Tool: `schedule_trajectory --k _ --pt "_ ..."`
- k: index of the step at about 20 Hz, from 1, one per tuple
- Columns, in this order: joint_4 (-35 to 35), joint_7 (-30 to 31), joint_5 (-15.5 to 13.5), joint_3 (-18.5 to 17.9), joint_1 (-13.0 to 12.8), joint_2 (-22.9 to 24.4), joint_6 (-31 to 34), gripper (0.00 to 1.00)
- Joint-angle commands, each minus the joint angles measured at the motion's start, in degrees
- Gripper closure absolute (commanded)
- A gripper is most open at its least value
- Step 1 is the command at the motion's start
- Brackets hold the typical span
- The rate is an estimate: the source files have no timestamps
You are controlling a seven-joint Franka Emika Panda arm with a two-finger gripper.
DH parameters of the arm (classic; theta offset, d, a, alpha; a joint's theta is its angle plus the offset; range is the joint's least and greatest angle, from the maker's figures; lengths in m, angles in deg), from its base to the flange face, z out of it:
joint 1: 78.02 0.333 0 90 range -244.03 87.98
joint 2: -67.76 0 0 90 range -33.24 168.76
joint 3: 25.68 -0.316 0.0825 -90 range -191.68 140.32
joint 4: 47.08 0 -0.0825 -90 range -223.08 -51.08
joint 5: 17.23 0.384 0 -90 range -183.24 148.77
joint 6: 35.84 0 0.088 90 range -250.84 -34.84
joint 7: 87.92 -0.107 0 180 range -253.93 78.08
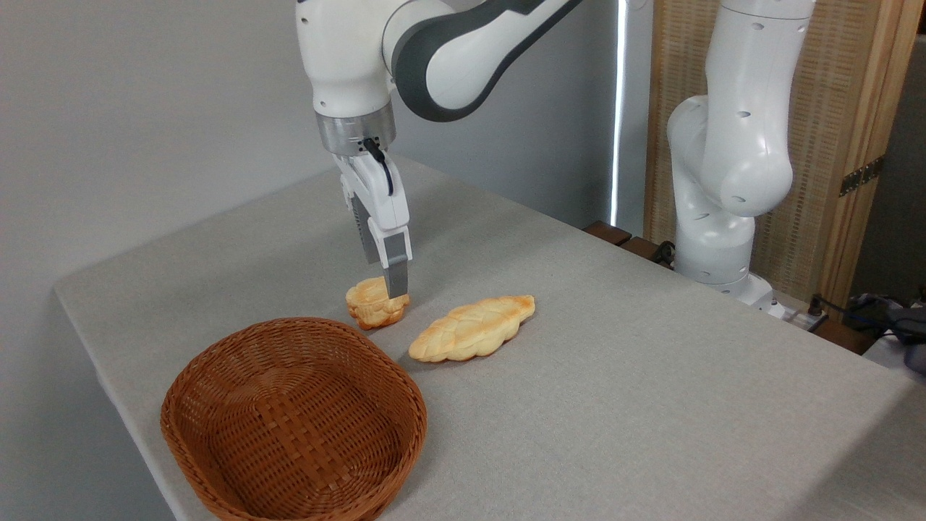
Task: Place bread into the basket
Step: 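Close the gripper on the small round bread roll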
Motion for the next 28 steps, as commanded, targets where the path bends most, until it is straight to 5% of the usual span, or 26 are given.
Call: schedule_trajectory --k 1,19,20,25,28 --pt "-1.05 0.85 0.47 -0.45 -1.55 -0.25 -2.73 0.00" --pt "-0.88 0.67 0.91 -0.54 -2.16 -5.26 -7.04 0.00" --pt "-0.88 0.67 0.91 -0.54 -2.16 -5.26 -7.04 0.02" --pt "-0.88 0.50 3.72 -0.54 -2.08 -5.26 -7.04 0.43" --pt "-0.88 0.50 3.72 -0.54 -1.99 -5.26 -6.95 0.46"
